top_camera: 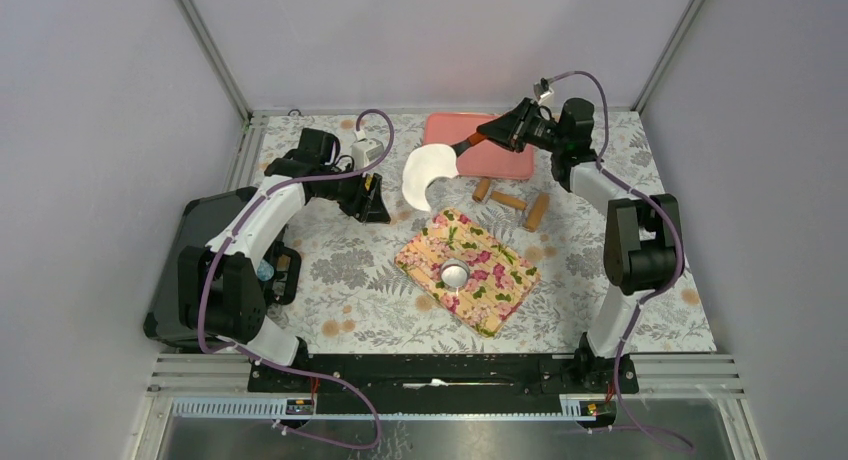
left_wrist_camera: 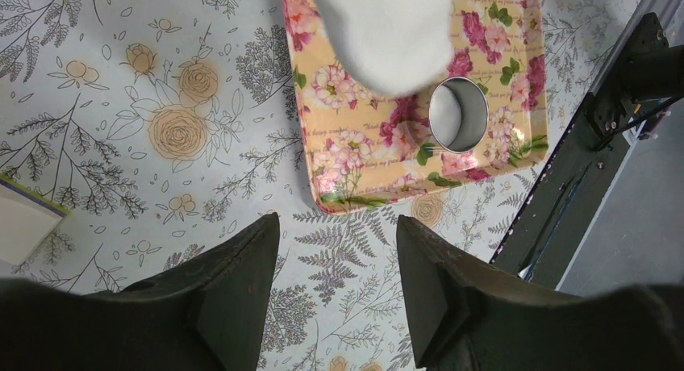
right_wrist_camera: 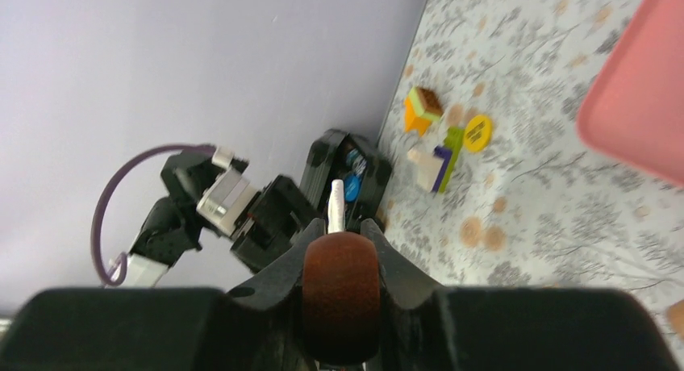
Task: Roll out the dumpling wrappers from the dough
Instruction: Remove the dumpling wrapper from the work surface.
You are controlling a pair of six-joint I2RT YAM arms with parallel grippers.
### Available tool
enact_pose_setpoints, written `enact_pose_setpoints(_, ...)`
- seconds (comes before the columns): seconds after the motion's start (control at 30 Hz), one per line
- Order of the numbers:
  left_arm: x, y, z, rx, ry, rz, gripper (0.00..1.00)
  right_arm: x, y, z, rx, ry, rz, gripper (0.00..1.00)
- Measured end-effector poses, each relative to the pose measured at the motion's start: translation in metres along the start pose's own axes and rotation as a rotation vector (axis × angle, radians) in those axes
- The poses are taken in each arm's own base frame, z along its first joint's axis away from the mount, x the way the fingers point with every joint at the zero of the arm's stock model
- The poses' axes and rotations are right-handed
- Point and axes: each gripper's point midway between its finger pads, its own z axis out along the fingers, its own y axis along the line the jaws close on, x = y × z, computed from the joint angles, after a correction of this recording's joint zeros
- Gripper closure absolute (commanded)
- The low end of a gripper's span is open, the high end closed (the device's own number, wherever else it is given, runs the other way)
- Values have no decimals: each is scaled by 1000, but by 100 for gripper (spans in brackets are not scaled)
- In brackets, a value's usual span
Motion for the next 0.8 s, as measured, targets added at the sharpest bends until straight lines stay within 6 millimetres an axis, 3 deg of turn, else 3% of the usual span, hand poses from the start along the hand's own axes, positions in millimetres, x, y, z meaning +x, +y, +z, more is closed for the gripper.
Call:
enact_pose_setpoints(0.23, 0, -1, 0, 7, -3, 3, 42, -47, -43, -1, 69, -90, 8, 100)
enact_pose_setpoints(0.4, 0, -1, 1, 14, -6, 3, 42, -60, -63, -8, 104, -126, 25, 100)
enact_pose_setpoints(0.57, 3, -2, 2, 24, -4, -3, 42, -57, -72, -9, 119, -121, -33, 100)
enact_pose_setpoints(0.8, 0, -3, 2, 32, -14, 4, 42, -24, -110, -18, 186, -74, -45, 100)
